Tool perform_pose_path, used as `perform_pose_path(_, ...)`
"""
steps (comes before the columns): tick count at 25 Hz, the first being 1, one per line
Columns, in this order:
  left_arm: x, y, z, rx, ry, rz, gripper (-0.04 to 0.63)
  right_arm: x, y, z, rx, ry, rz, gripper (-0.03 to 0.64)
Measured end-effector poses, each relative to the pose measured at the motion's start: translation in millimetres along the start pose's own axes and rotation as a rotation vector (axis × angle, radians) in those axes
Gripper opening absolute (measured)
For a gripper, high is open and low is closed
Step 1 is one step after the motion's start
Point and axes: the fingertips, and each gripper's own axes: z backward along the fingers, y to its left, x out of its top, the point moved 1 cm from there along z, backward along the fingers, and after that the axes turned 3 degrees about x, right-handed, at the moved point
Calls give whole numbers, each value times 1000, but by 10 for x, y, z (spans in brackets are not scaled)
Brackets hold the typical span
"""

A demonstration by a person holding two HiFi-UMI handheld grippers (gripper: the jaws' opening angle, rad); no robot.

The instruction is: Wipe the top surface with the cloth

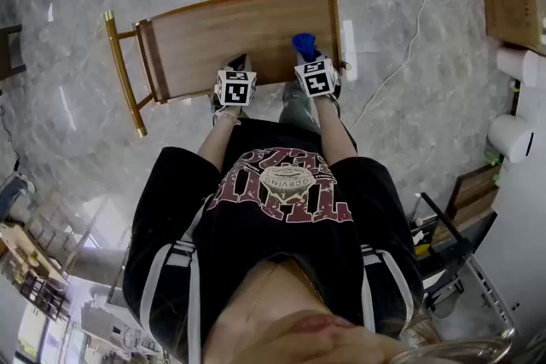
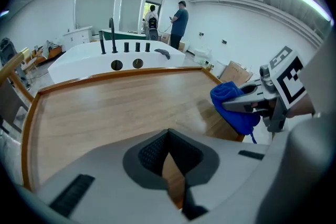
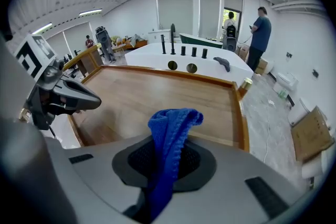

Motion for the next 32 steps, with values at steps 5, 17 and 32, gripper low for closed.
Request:
perform_pose_path(5,-6,175,117,34,-26,39,48,140,373,-131,71,2,52,55)
perform_pose_path(17,184,311,410,59,-107,85,48,657,940,-236,193,-76,55,55)
perform_pose_path(32,1154,469,1068,107,-368,52,48,1851,1270,273,267,-378,72,55)
